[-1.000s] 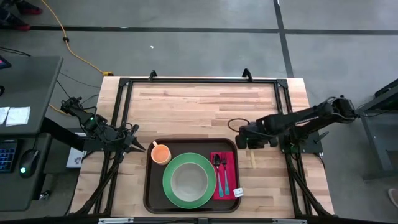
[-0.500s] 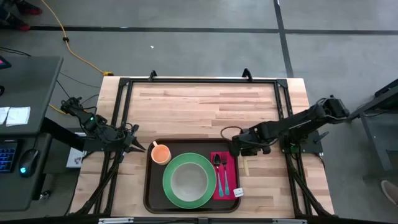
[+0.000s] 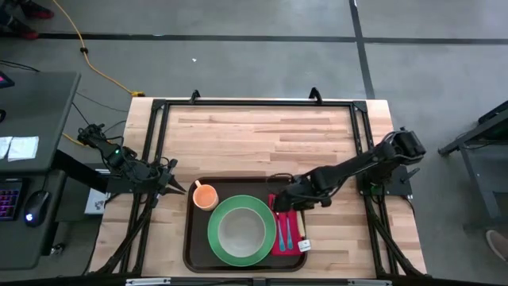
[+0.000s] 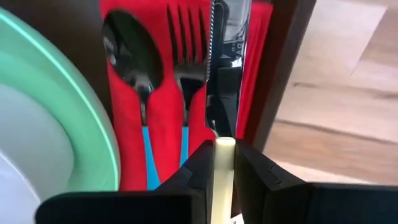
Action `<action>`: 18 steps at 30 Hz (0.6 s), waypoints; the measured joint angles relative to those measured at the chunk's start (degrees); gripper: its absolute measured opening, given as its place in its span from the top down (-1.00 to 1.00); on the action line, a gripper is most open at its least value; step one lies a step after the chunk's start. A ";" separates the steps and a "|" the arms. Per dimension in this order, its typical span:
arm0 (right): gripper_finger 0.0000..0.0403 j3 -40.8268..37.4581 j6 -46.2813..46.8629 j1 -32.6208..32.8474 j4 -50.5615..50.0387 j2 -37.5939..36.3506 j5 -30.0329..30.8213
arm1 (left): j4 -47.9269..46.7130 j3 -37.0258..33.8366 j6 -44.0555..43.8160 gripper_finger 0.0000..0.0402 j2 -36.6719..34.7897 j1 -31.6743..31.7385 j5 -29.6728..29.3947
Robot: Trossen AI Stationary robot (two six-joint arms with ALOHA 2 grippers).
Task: Set up tray
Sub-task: Put the knife on the top of the table napkin to the right of the blue fork on the brown serving tray
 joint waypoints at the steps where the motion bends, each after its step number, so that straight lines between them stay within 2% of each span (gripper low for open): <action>1: 0.83 0.50 0.55 0.39 -0.07 0.62 -0.17 | -0.28 0.00 0.00 0.64 0.02 -0.02 0.00; 11: 0.82 2.22 6.94 4.00 1.23 3.01 -0.09 | -2.10 0.00 0.00 0.64 0.02 0.00 0.24; 18: 0.82 2.22 8.06 4.70 2.23 3.42 0.32 | -2.22 -0.02 0.00 0.64 0.01 -0.01 0.21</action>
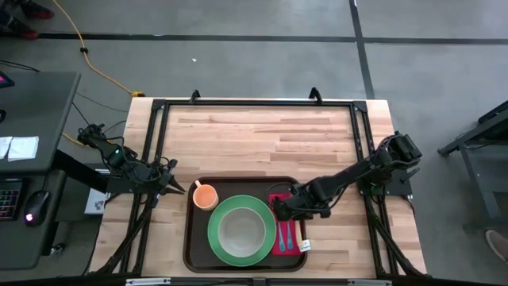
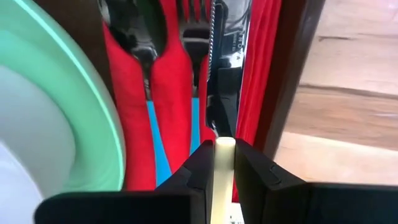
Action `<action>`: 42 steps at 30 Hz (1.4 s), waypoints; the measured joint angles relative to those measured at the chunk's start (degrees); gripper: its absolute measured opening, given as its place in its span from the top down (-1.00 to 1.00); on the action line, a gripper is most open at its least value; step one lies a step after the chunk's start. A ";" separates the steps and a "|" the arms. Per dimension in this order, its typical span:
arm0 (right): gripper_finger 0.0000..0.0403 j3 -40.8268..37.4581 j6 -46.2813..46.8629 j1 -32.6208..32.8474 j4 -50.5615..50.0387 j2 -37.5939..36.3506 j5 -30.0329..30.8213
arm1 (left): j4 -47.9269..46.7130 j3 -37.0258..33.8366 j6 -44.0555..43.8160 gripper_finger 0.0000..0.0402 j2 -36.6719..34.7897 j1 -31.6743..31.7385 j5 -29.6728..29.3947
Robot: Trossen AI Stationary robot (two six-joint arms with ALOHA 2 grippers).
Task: Set up tray
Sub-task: Put the knife on the top of the table napkin to the right of the blue fork on the brown serving tray
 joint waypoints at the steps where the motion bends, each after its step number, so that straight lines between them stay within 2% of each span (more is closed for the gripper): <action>1: 0.82 0.00 0.00 0.00 0.09 0.00 0.24 | -0.02 0.00 0.00 0.64 -0.01 -0.01 0.00; 7: 0.83 0.00 -0.19 -0.11 -0.11 0.67 1.66 | -0.04 0.02 0.00 0.64 -0.01 -0.01 -0.04; 15: 0.83 -0.02 -0.63 -0.12 1.93 4.43 0.21 | -0.03 0.02 0.00 0.64 -0.01 -0.01 -0.06; 36: 0.82 -0.02 0.40 -0.13 0.31 4.58 1.31 | 0.01 0.01 -0.01 0.64 -0.01 0.00 -0.10; 42: 0.81 -0.04 0.81 -0.13 2.73 6.96 -0.38 | 0.03 0.01 -0.02 0.64 -0.01 -0.01 -0.10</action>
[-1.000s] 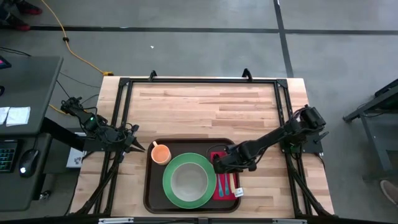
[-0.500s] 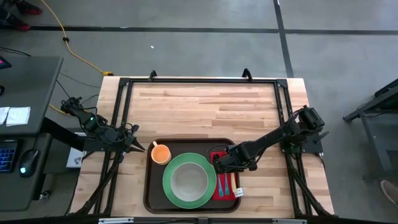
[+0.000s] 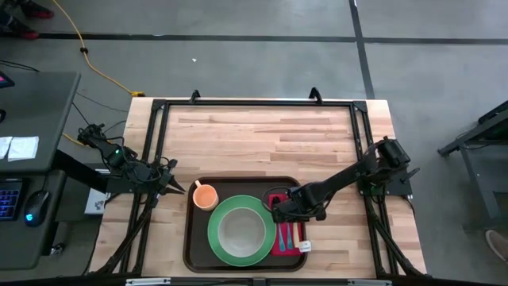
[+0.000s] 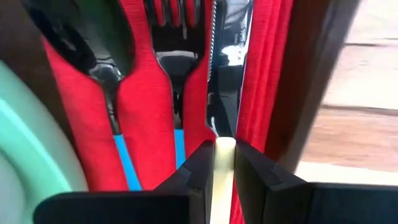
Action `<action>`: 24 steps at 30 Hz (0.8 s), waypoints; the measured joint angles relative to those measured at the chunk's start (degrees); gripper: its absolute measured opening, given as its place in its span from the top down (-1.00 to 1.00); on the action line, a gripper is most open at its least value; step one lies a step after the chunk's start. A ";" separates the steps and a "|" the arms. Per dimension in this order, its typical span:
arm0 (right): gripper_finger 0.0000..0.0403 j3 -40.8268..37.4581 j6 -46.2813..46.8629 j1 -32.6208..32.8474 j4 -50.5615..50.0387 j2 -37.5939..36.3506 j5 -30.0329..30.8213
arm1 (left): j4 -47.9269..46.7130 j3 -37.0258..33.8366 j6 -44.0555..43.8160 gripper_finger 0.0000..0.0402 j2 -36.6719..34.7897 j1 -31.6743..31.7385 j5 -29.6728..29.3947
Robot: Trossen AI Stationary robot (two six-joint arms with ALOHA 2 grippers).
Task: Set up tray
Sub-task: Put the knife on the top of the table napkin to the right of the blue fork on the brown serving tray
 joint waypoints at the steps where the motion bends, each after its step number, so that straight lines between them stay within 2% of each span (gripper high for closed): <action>1: 0.81 -0.01 0.00 0.00 0.47 0.45 -0.12 | 0.00 0.01 0.01 0.64 0.00 -0.01 0.00; 15: 0.81 -0.02 -0.20 -0.11 -0.22 1.30 -0.06 | 0.02 0.01 0.00 0.64 0.00 0.01 -0.22; 24: 0.75 -0.02 -0.18 -0.11 -0.50 1.30 -0.04 | -0.01 0.01 0.00 0.64 0.00 0.01 -0.17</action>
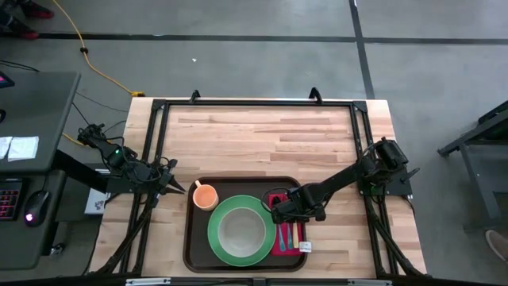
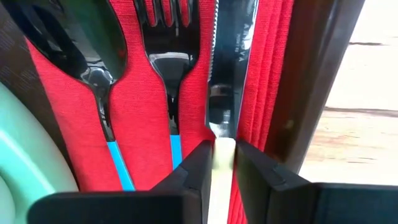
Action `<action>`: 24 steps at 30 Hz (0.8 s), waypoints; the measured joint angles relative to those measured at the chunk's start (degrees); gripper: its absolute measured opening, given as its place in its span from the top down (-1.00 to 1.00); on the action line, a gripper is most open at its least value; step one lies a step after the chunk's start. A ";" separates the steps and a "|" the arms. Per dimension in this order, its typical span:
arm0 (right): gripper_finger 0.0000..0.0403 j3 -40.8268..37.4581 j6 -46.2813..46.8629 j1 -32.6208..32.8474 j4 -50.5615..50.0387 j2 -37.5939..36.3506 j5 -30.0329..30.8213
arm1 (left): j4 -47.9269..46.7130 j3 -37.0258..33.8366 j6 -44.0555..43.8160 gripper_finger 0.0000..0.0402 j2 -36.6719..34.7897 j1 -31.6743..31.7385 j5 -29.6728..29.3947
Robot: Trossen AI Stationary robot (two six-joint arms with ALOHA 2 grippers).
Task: Set up tray
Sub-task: Put the knife on the top of the table napkin to the right of the blue fork on the brown serving tray
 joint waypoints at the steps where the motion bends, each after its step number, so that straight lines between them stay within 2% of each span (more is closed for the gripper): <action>1: 0.74 0.00 0.00 -0.09 -0.02 0.00 -0.01 | -0.01 -0.01 0.00 0.64 0.01 0.00 0.02; 24: 0.61 0.00 -0.46 -1.03 1.78 -0.22 -3.14 | -0.25 -0.01 0.02 0.64 0.01 0.01 0.28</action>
